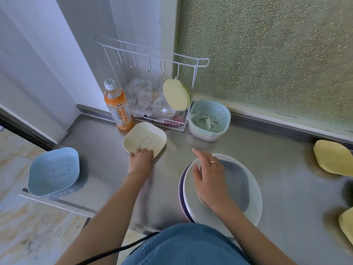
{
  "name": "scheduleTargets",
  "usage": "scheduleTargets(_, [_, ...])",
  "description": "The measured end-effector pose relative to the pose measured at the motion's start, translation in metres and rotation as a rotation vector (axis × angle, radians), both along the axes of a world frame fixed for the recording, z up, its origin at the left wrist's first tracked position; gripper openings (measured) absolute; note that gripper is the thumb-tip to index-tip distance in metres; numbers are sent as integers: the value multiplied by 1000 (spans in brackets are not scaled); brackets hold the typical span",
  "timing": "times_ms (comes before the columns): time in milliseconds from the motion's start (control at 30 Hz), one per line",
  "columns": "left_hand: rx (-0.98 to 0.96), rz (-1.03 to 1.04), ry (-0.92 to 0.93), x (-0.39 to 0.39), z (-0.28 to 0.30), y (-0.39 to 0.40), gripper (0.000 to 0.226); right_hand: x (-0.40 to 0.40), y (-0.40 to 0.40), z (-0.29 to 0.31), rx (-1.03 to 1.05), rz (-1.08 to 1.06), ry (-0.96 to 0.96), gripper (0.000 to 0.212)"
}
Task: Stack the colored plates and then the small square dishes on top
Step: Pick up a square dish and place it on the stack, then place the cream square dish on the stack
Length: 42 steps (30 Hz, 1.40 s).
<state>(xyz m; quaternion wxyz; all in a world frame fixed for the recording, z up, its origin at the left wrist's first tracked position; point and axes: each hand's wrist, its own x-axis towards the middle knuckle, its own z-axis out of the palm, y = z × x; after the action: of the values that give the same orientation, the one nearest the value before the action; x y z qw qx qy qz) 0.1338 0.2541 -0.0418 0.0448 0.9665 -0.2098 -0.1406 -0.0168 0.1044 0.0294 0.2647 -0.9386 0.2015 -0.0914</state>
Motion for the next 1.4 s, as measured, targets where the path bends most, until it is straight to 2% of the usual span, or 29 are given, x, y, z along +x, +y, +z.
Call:
scheduleTargets(133, [-168,14,-168,-14,3,-3,19,3,-4,-4,95,-19,-58,38])
scheduleTargets(200, [-324,103,-209,-24,11,-9,11,8,-7,-1,227,-15,-150,35])
scheduleTargets(267, [-450,107,-277,-34,17,-16,7,14,-16,7,370,-86,-207,32])
scheduleTargets(367, [-558,-90,-433,-54,26,-28,7,23,-41,16,613,-284,-259,27])
scheduleTargets(467, [-584,-385,-603,-76,36,-38,17,26,-64,29,983,-416,-263,28])
scheduleTargets(533, [-579,-616,-671,-92,38,-44,25,16,-75,35,1064,-464,-252,24])
scheduleTargets(600, [-596,-776,-683,-105,38,-48,26,0,-85,31,890,-447,-196,37])
scheduleTargets(700, [-597,-853,-610,-116,39,-52,28,-28,-91,21,626,-387,-149,44])
scheduleTargets(867, [-553,-622,-81,-125,50,-48,64,-67,-74,3,510,-572,-178,41])
scheduleTargets(1033, [-666,-540,203,-137,42,-44,82,-89,-48,-2,374,-578,-217,48])
scheduleTargets(1133, [-535,-520,187,-138,36,-42,81,-84,-36,-11,232,-547,-151,58])
scheduleTargets(1233, [-423,-471,150,-138,33,-44,79,-81,-36,-20,-2,-542,126,64])
scheduleTargets(1300, [-409,-467,141,-137,32,-45,80,-82,-39,-21,-11,-532,214,68])
scheduleTargets(1400, [-399,-482,121,-134,31,-44,80,-81,-38,-20,20,-519,234,68])
